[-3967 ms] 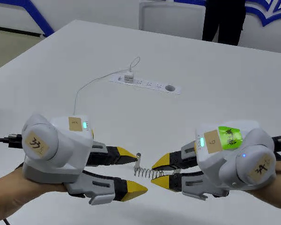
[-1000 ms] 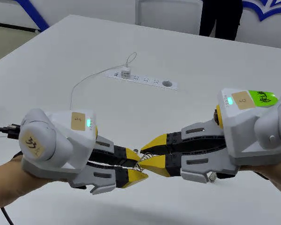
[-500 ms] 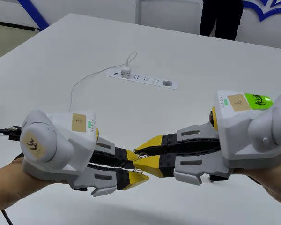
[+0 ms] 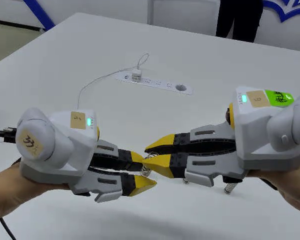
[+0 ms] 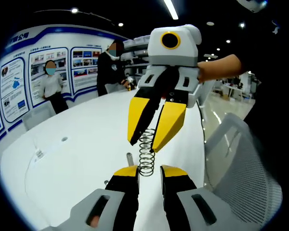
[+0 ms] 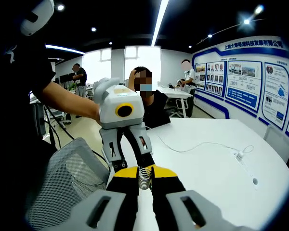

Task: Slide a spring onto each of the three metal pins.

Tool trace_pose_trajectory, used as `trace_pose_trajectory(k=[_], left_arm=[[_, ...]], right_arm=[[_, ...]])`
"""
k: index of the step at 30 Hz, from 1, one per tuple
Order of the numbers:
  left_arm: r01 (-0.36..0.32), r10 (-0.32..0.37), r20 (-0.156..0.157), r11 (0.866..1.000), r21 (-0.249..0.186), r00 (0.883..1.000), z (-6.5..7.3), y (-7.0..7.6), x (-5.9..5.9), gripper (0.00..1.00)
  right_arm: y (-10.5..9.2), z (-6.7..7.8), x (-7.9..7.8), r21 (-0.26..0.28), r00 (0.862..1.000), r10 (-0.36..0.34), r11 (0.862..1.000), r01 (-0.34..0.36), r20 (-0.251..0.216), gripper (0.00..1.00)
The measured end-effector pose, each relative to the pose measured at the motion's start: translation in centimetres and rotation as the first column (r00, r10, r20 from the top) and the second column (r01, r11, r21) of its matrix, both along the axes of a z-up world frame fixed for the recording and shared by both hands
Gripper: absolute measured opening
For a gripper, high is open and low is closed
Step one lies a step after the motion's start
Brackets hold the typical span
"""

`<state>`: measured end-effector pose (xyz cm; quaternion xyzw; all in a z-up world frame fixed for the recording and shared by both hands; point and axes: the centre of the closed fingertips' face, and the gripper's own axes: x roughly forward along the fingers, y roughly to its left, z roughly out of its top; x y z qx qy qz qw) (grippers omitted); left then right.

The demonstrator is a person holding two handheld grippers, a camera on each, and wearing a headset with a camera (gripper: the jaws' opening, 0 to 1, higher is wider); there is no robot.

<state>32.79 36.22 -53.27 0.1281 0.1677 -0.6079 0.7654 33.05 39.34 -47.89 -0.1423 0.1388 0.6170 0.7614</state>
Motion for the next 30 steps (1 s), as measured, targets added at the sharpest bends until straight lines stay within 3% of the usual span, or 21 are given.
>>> trace_pose_trajectory(k=[7, 15, 24, 27, 30], left_arm=[[-0.033, 0.033, -0.002, 0.999, 0.024, 0.999, -0.7, 0.8, 0.4, 0.32], [-0.109, 0.109, 0.008, 0.994, 0.001, 0.994, -0.3, 1.7, 1.6, 0.48], [-0.181, 0.181, 0.005, 0.983, -0.01, 0.983, -0.4, 3.0, 2.8, 0.61], [-0.21, 0.21, 0.027, 0.978, -0.002, 0.977, -0.5, 3.4, 3.4, 0.7], [-0.228, 0.228, 0.026, 0.974, -0.006, 0.973, -0.6, 3.6, 3.7, 0.79]], right_arm=[[-0.2, 0.6, 1.7, 0.002, 1.0, -0.026, 1.0, 0.026, 0.014, 0.1], [-0.7, 0.3, 3.8, -0.012, 0.998, -0.068, 0.998, 0.069, 0.016, 0.1], [-0.9, -1.9, 6.6, -0.055, 0.991, -0.132, 0.99, 0.131, -0.005, 0.1], [-0.7, -2.9, 7.4, -0.074, 0.989, -0.146, 0.987, 0.144, -0.017, 0.1], [-0.6, -4.0, 8.1, -0.095, 0.987, -0.162, 0.983, 0.159, -0.024, 0.1]])
